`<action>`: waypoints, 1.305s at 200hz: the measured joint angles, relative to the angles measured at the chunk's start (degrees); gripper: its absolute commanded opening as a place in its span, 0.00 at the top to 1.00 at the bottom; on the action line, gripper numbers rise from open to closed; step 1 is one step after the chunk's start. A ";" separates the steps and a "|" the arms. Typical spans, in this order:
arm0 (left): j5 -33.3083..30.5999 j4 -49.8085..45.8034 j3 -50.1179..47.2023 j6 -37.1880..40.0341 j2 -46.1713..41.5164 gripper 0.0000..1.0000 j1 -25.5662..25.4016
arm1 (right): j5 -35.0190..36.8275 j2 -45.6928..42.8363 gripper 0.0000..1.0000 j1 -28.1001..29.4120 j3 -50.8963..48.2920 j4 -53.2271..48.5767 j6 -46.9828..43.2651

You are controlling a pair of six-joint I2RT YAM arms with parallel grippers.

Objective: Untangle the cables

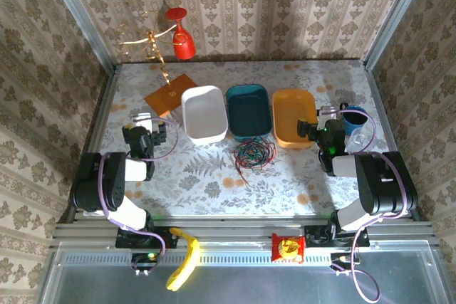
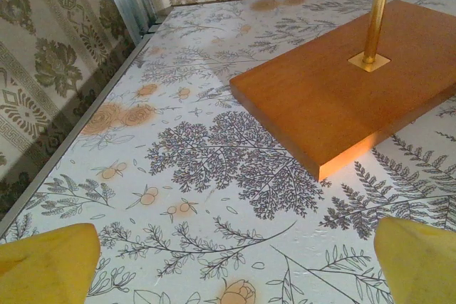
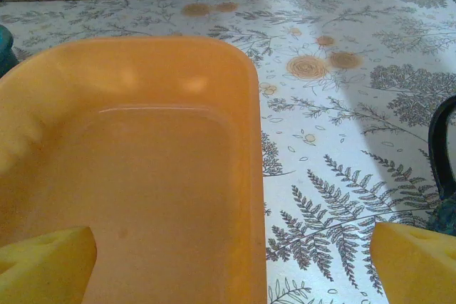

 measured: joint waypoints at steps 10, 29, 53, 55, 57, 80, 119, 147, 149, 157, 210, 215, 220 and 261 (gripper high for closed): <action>-0.13 0.00 0.00 -0.02 0.00 0.00 -0.02 | 0.00 0.00 0.00 0.00 0.00 0.00 0.00; -0.59 0.07 0.00 0.11 0.00 0.00 -0.48 | -0.17 0.00 0.00 0.00 0.00 0.00 0.00; -1.25 0.44 -0.02 0.61 0.00 0.00 -1.31 | -0.42 0.00 0.00 0.00 0.00 0.00 0.00; -1.33 0.48 -0.02 0.66 0.00 0.00 -1.36 | -0.42 0.00 0.00 0.00 0.00 0.00 0.00; -1.40 0.50 -0.02 0.68 0.00 0.00 -1.36 | -0.42 0.00 0.00 0.00 0.00 0.00 0.00; -1.81 0.90 -0.02 0.98 0.00 0.00 -1.73 | -0.72 0.00 0.00 0.00 0.00 0.00 0.00; -2.08 1.20 -0.02 1.05 0.00 0.00 -1.73 | -0.83 0.00 0.00 0.00 0.00 0.00 0.00; -2.10 1.31 -0.02 1.05 0.02 0.00 -1.73 | -0.83 0.00 0.00 0.00 0.00 0.00 0.00; -2.08 1.31 -0.02 1.05 0.00 0.00 -1.73 | -0.83 0.00 0.00 0.00 0.00 0.00 0.00; -2.10 1.31 -0.02 1.05 0.00 0.00 -1.73 | -0.83 0.00 0.00 0.00 0.00 0.00 0.00; -2.10 1.31 -0.02 1.05 0.00 0.00 -1.73 | -0.83 0.00 0.00 0.00 0.00 0.00 0.00; -2.10 1.31 -0.02 1.07 0.02 0.00 -1.73 | -0.83 0.00 0.00 0.00 0.00 0.00 0.00; -2.10 1.31 -0.02 1.07 0.00 0.00 -1.73 | -0.83 0.00 0.00 0.00 0.00 0.00 0.00; -1.29 1.03 0.00 1.01 0.00 0.00 -1.16 | -0.85 0.00 0.00 0.00 0.00 0.00 0.00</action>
